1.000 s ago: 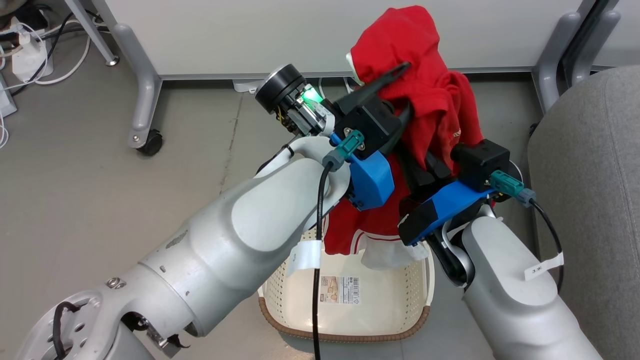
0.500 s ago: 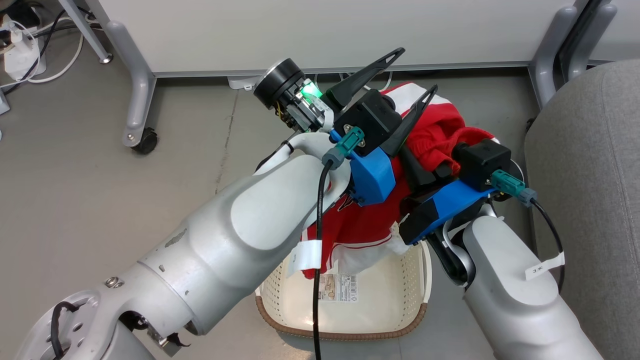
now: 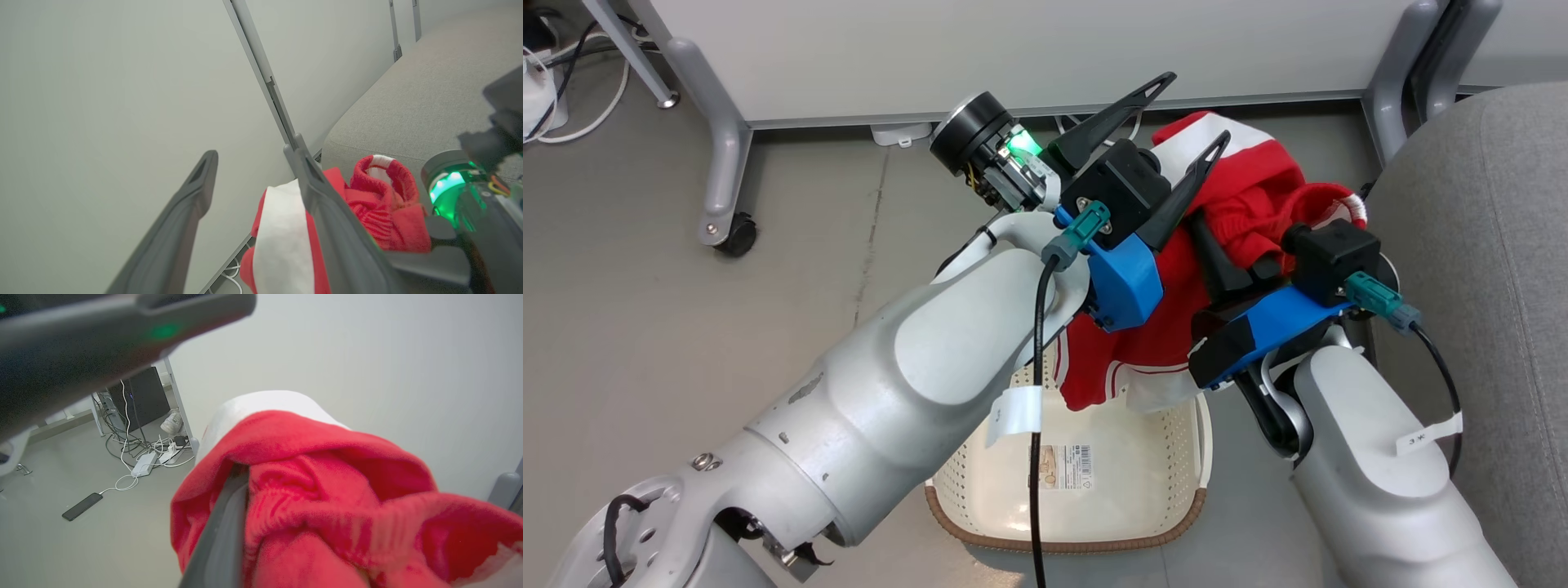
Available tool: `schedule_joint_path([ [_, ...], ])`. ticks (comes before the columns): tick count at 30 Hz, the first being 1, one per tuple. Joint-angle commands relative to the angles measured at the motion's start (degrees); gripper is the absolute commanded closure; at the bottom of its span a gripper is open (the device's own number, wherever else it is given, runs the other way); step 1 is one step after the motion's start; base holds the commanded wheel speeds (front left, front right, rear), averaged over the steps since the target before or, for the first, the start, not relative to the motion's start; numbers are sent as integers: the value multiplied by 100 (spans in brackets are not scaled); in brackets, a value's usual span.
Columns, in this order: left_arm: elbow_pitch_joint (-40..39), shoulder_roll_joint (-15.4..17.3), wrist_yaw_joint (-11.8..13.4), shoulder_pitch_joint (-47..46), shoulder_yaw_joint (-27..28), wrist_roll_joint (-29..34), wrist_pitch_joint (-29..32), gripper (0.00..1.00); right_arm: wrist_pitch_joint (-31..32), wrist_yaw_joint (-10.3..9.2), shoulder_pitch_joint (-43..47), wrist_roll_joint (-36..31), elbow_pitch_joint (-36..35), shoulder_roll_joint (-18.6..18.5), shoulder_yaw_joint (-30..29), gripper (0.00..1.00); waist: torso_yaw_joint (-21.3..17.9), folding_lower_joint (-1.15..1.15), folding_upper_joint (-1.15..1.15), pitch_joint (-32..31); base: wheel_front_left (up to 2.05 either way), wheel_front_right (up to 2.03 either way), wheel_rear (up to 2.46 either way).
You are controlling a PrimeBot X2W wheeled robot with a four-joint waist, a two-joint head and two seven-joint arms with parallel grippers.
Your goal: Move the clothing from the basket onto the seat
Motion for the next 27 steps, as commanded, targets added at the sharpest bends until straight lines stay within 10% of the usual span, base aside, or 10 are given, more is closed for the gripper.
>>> schedule_joint_path([
  [1,14,-1,-39,88,44,0,-26,0,-7,3,50,-97,-94,-14,-77,100,-55,0,0,36,0,0,0],
  [27,36,30,-301,494,377,90,-22,0,-6,2,940,-1102,-1390,-10,-1464,100,-1606,0,0,295,0,0,0],
])
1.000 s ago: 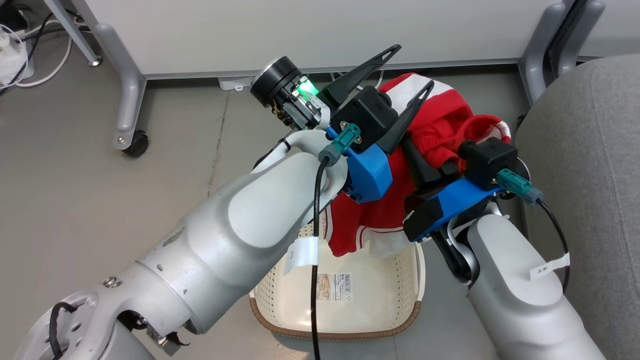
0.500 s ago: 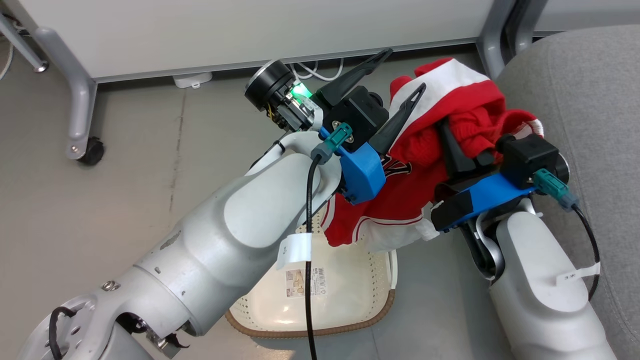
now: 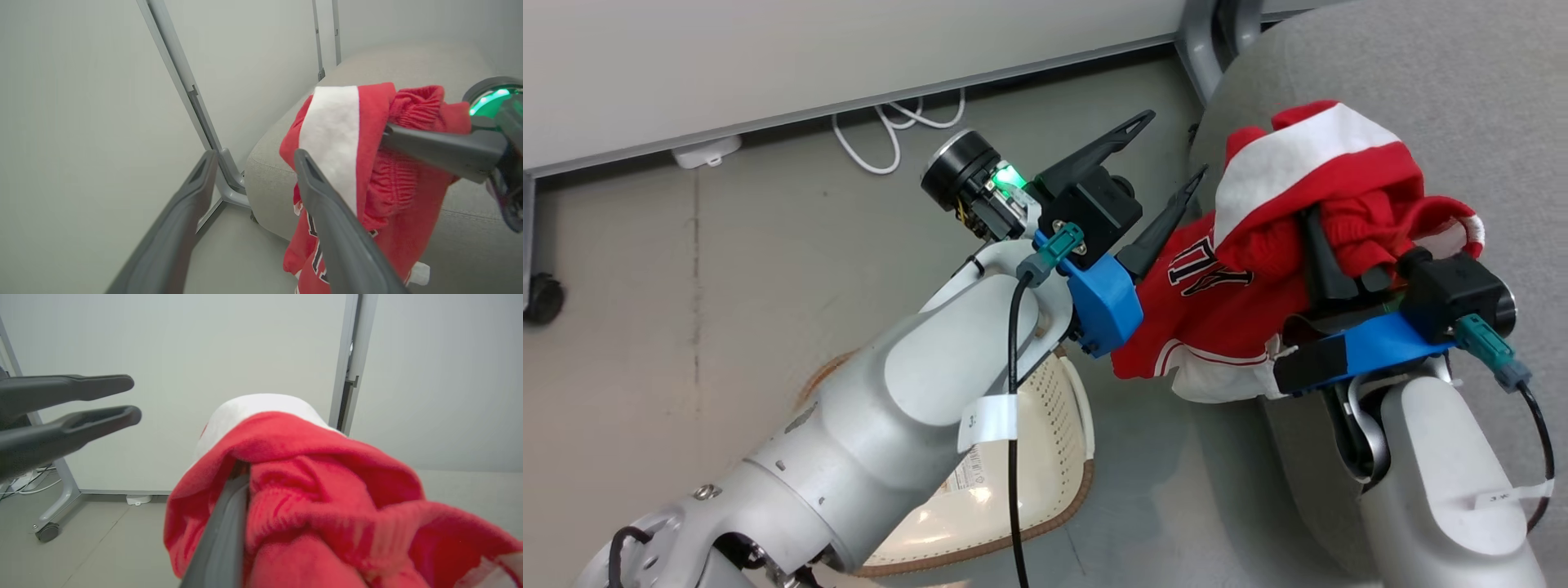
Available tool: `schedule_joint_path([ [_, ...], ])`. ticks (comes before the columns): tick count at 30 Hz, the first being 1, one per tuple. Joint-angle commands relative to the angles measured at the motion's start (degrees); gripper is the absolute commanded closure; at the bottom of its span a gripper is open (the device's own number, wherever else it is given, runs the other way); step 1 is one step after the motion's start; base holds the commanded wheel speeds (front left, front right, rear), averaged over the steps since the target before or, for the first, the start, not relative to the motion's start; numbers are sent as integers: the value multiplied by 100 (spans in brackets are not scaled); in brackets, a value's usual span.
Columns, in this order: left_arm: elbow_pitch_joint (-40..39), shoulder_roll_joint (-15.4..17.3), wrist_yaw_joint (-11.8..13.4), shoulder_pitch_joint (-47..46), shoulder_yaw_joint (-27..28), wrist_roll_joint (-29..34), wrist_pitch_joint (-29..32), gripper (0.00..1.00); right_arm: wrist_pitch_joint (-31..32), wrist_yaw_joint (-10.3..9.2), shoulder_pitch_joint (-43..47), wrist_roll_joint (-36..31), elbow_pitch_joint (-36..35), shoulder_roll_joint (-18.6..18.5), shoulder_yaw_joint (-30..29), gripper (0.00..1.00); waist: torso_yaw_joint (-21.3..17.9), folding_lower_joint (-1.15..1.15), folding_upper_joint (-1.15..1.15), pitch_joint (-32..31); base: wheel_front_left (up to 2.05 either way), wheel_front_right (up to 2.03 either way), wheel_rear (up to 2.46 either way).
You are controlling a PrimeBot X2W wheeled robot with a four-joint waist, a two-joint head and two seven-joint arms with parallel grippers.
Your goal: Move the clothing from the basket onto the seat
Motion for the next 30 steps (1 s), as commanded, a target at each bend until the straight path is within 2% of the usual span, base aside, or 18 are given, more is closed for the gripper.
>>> schedule_joint_path([
  [1,-31,26,-14,123,64,30,-15,0,-8,1,122,-37,-138,-4,-72,100,-240,0,0,41,0,0,0],
  [16,-194,28,-93,690,299,114,-15,0,-8,1,906,-109,-1077,-4,-806,100,-1017,0,0,14,0,0,0],
  [30,-327,24,-143,1046,566,361,-16,0,-8,1,1197,-99,-1314,-4,-1021,100,-1114,0,0,36,0,0,0],
])
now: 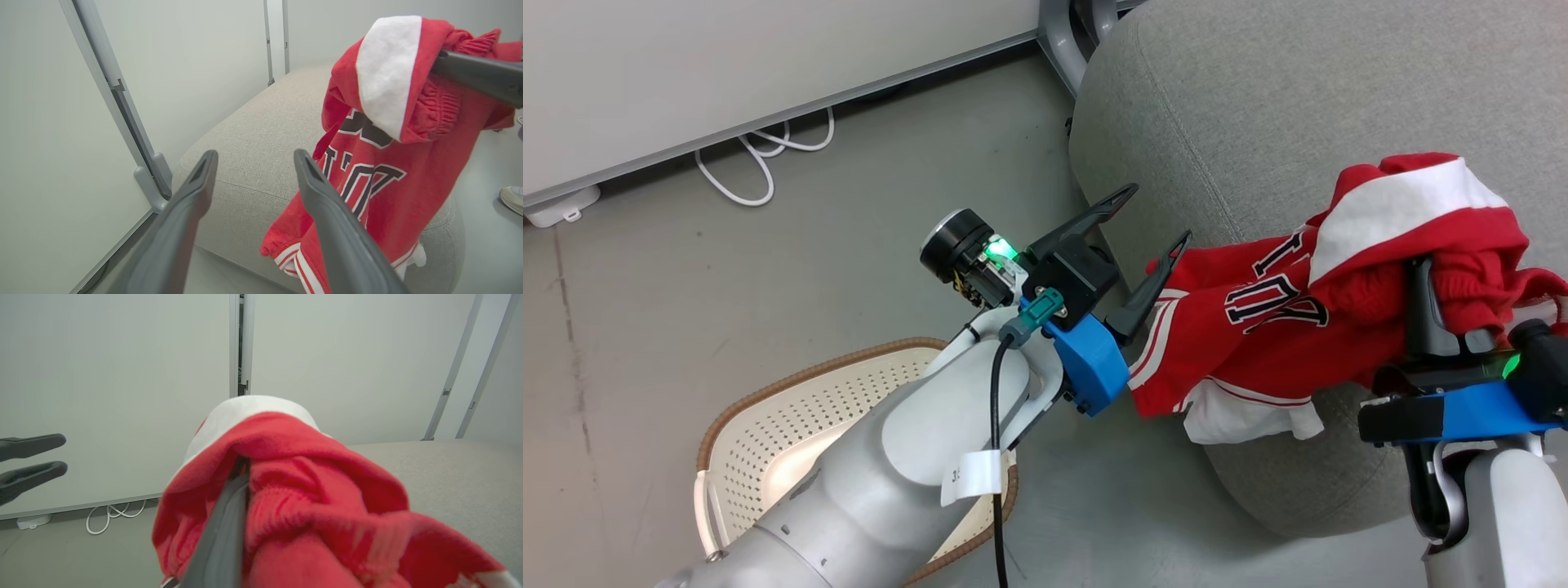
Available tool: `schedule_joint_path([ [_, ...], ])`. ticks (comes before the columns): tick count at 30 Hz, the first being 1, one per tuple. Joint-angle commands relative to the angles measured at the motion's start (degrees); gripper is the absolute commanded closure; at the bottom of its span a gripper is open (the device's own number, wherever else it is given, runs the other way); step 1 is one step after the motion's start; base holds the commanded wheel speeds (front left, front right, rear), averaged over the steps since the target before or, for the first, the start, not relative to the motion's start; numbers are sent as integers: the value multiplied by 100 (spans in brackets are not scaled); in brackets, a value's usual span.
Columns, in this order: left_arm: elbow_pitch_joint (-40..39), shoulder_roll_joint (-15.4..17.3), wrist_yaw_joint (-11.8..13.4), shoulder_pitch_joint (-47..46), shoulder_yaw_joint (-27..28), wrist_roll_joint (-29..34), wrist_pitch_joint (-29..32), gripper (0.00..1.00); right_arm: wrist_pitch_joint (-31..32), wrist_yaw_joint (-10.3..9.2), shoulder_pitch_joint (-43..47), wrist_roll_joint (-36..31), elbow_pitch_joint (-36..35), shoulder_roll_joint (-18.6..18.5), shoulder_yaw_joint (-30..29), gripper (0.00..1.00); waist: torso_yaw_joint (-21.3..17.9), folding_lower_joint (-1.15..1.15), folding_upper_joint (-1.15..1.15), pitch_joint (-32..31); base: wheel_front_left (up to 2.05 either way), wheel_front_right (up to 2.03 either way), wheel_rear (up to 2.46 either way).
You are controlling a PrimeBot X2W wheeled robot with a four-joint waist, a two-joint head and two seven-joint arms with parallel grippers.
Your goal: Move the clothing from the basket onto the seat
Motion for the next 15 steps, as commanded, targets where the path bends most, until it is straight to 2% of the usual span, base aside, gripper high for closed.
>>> schedule_joint_path([
  [1,-28,22,-28,65,53,46,-16,0,-8,1,-62,3,-43,-4,-7,100,15,0,0,21,0,0,0],
  [8,-222,175,27,-153,252,298,-16,0,-8,1,-831,20,-160,-4,-118,100,98,0,0,392,0,0,0],
  [15,-443,382,-8,-492,333,587,-16,0,-8,1,-2286,-202,-239,-61,-599,100,292,0,0,1219,0,0,0],
])
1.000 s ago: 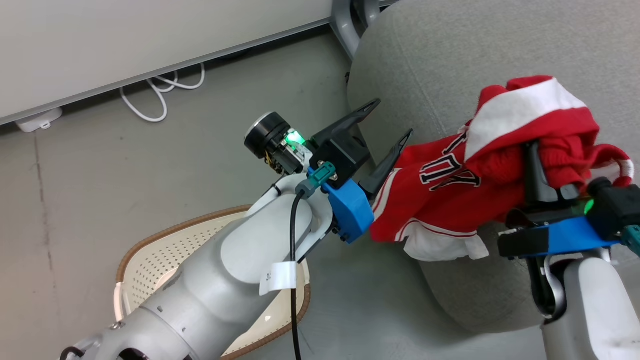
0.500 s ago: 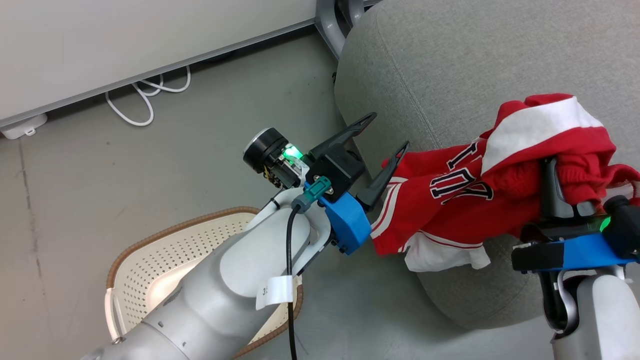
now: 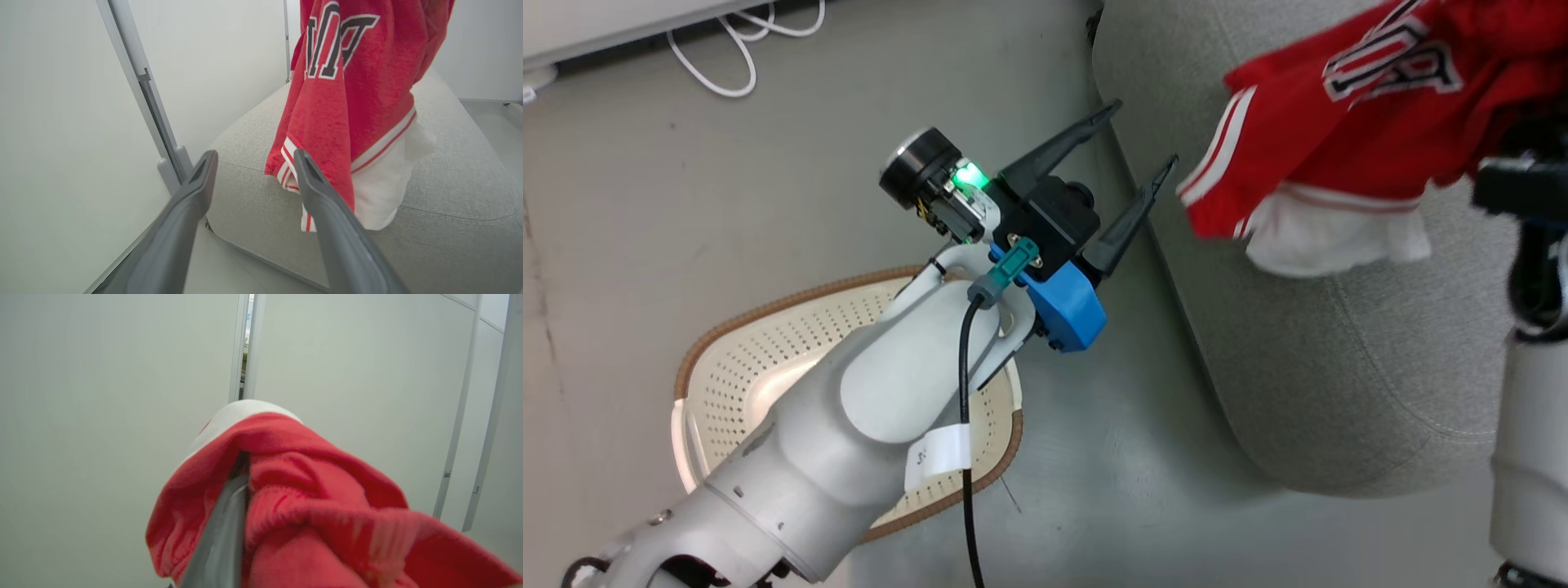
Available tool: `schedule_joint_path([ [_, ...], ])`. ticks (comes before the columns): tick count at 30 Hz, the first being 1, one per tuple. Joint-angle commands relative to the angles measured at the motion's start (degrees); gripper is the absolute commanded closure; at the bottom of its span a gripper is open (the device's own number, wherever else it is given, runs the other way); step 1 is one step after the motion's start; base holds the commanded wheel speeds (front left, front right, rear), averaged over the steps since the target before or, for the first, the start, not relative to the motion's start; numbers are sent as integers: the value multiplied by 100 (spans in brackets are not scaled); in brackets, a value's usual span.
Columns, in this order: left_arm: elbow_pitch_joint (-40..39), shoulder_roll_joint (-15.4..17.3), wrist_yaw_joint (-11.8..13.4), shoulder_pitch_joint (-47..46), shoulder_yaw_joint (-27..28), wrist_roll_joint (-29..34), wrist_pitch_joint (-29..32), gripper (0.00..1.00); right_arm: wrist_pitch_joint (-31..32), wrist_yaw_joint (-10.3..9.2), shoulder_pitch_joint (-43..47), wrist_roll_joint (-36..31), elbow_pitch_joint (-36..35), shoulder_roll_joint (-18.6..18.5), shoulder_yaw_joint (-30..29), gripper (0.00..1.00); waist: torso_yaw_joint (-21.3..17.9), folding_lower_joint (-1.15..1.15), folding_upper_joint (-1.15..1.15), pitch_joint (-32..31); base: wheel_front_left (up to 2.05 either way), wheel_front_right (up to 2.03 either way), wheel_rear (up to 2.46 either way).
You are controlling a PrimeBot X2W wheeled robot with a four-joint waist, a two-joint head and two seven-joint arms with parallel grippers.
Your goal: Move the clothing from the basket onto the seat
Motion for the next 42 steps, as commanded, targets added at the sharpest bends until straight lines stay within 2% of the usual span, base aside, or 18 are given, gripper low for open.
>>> schedule_joint_path([
  [1,-45,82,-6,-153,33,76,-16,0,-6,1,-352,-43,-78,-98,-143,100,156,0,0,498,0,0,0],
  [6,-224,241,27,-463,46,296,-16,0,-6,0,-1460,-111,-194,-494,-742,100,315,0,0,1218,0,0,0],
  [9,-322,323,15,-651,43,399,-16,0,-5,1,-2017,-163,-105,-888,-1102,100,378,0,0,1561,0,0,0],
  [11,-381,373,26,-778,43,441,-8,0,-5,0,-2355,-148,26,-1276,-1300,100,415,0,0,1778,0,0,0],
  [15,-490,421,51,-949,27,530,-6,0,-5,1,-2720,-91,486,-1863,-1621,100,463,0,0,2071,0,0,0],
  [19,-578,448,67,-1023,9,550,1,0,-6,1,-2708,-201,987,-2149,-1836,100,481,0,0,2269,0,0,0],
  [23,-642,495,74,-1063,-15,571,13,0,-5,0,-2486,-262,1519,-2118,-1856,100,470,0,0,2389,0,0,0],
  [33,-750,554,107,-1103,-59,545,54,0,-5,1,-1827,-365,2684,-1527,-1843,100,477,0,0,2479,0,0,0],
  [37,-772,557,123,-1107,-84,532,55,0,-5,1,-1722,-375,2868,-1378,-1815,100,493,0,0,2463,0,0,0],
  [38,-771,555,130,-1095,-88,521,54,0,-5,1,-1691,-343,2819,-1348,-1818,45,494,0,0,2445,0,0,0],
  [39,-765,552,138,-1075,-95,511,52,0,-5,0,-1632,-316,2788,-1310,-1801,0,494,0,0,2415,0,0,0],
  [42,-715,522,159,-968,-104,472,36,0,-5,0,-1350,-246,2662,-1283,-1776,0,492,0,0,2266,0,0,0],
])
